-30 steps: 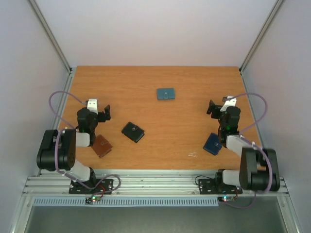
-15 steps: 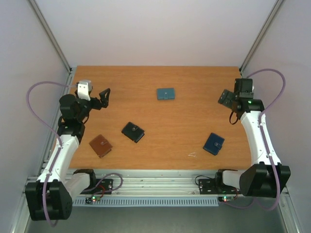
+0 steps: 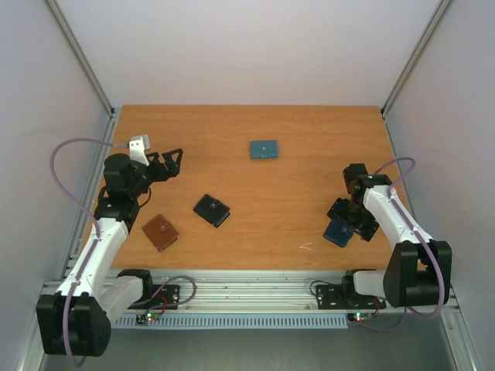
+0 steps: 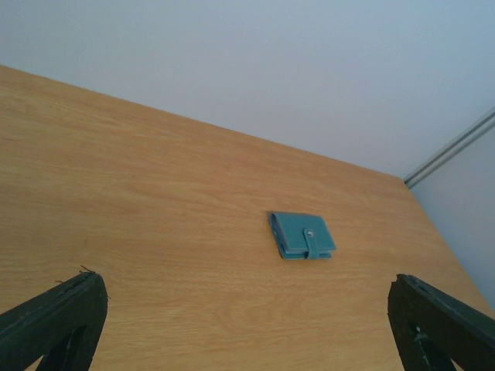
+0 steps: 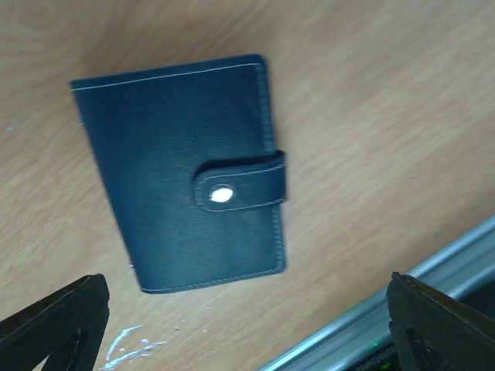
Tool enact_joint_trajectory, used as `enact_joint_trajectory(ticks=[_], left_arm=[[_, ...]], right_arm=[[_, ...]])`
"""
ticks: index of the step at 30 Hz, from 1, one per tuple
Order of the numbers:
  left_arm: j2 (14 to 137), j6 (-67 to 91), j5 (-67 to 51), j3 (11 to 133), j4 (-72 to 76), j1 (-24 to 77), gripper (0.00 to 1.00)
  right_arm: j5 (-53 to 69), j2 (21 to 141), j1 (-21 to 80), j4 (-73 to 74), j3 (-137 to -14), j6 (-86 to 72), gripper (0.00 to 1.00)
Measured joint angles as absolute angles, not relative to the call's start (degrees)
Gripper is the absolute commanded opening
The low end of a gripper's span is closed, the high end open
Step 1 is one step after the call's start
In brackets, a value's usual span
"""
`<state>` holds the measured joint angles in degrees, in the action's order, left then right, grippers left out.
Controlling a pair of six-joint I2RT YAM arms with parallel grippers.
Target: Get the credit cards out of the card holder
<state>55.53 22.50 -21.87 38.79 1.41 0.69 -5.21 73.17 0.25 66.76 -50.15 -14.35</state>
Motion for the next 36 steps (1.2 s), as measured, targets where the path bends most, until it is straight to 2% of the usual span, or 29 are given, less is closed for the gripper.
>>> enact_joint_trajectory(ticks=[4, 10, 19, 22, 25, 36], left_arm=[[55.7, 22.4, -21.8, 38.8, 1.5, 2.1, 0.99], [55.9, 22.3, -22.0, 38.8, 1.5, 2.7, 0.99], [55.8, 22.2, -22.0, 38.8, 1.4, 2.9, 0.99], [55.8, 22.0, -21.8, 38.8, 1.4, 3.0, 0.99], [55.8, 21.6, -21.6, 38.8, 1.3, 3.0, 0.99], [55.8, 21.0, -21.9, 38.8, 1.1, 3.0, 0.99]], right_arm=[[-4.0, 76.9, 2.9, 64.0, -50.1, -15.9, 0.99], [-2.6, 82.9, 2.9, 59.5, -45.8, -18.1, 0.98], [2.1, 87.9, 2.9, 53.1, -46.0, -16.4, 0.97], [3.1, 88.1, 2.9, 52.3, -46.0, -15.5, 0.93], [3.5, 88.3, 2.9, 51.8, -46.0, -14.7, 0.83], [2.5, 88.1, 5.1, 52.3, -47.1, -12.1, 0.69]])
